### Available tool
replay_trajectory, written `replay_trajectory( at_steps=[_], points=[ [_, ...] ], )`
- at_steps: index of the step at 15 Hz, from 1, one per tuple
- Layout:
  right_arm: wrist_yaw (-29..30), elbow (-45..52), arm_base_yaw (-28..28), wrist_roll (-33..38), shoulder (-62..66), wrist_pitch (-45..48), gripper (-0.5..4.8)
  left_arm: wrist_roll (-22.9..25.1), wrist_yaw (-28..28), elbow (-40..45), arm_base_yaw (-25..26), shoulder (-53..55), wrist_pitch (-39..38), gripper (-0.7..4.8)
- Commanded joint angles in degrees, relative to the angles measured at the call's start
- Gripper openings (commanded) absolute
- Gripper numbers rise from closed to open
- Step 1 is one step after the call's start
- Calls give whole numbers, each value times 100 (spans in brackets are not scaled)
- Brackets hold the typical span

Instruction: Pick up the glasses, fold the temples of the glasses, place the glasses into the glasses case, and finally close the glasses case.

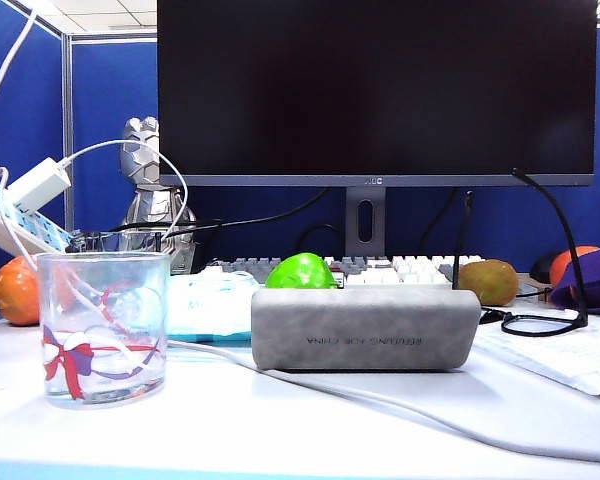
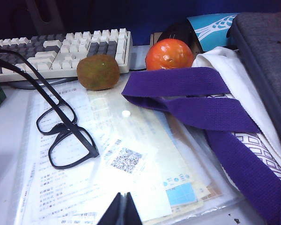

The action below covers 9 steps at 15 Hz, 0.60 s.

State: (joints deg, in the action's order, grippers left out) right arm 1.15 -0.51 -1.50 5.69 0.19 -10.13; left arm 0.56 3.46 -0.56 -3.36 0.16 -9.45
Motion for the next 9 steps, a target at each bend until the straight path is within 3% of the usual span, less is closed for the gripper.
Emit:
replay_trajectory(
  at_steps=[1,9],
  points=[
    [4,37,4,-105,-9,9,-1,90,-4,9,13,-11,-81,-4],
    [-11,37,4,-103,-9,11,-1,-63,-2,9,13,-11,-79,-5]
  ],
)
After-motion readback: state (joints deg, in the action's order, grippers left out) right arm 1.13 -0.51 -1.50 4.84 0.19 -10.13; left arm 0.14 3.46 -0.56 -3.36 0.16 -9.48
